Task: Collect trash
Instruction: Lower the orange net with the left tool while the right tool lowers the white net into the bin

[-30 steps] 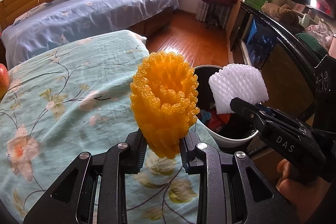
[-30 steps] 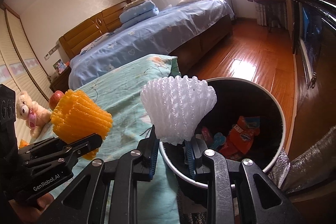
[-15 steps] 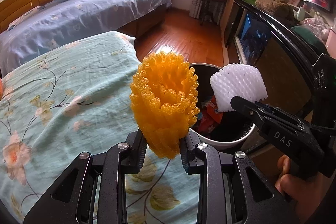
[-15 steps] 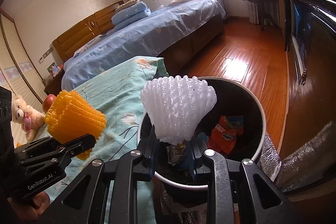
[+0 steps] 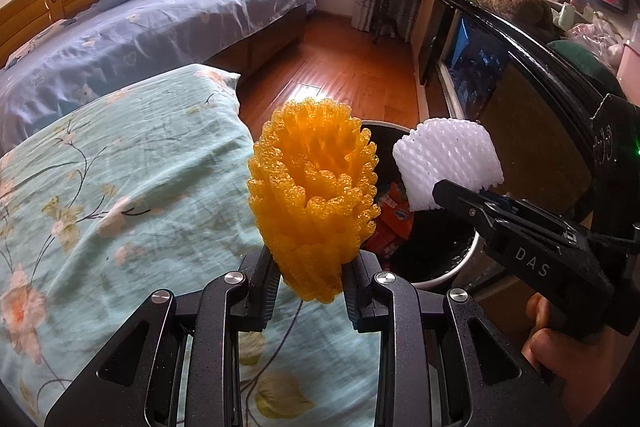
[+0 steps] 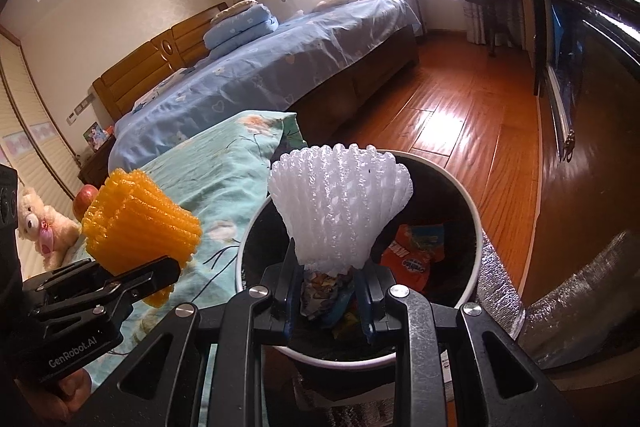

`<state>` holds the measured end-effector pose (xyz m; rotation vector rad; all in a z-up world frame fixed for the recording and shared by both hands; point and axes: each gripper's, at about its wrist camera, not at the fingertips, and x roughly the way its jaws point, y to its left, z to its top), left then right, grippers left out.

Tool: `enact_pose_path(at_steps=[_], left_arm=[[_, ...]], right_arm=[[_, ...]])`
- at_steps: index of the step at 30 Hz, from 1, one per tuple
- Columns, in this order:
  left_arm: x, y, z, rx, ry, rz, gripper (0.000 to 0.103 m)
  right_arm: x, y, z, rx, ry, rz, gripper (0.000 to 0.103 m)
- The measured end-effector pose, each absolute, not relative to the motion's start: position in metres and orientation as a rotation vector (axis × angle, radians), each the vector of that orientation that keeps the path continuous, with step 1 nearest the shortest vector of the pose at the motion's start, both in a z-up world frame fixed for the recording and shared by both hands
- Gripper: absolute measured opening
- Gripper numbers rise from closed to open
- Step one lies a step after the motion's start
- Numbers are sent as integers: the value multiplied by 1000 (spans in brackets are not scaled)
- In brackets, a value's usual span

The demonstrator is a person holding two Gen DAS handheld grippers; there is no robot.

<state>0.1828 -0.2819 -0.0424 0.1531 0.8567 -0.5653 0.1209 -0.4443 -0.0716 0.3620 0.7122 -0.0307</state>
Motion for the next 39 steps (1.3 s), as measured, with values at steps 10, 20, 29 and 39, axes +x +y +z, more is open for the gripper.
enact_pose_path(at_steps=[10,20,29,39], left_arm=[[186,-290,-44,161,861,-570,25],[190,-303,-45,168,869,-585,25],[196,-315,-48,181,883,-590,26],[203,-320,-52,181,901,-600,26]], right_arm=[[125,-450,-74,361,718,-39,24],[130,-462,-76,364,730,-45,24],[136,-467,-79,351,754,-41,25],[142,-475,-81,354,769,-57,25]])
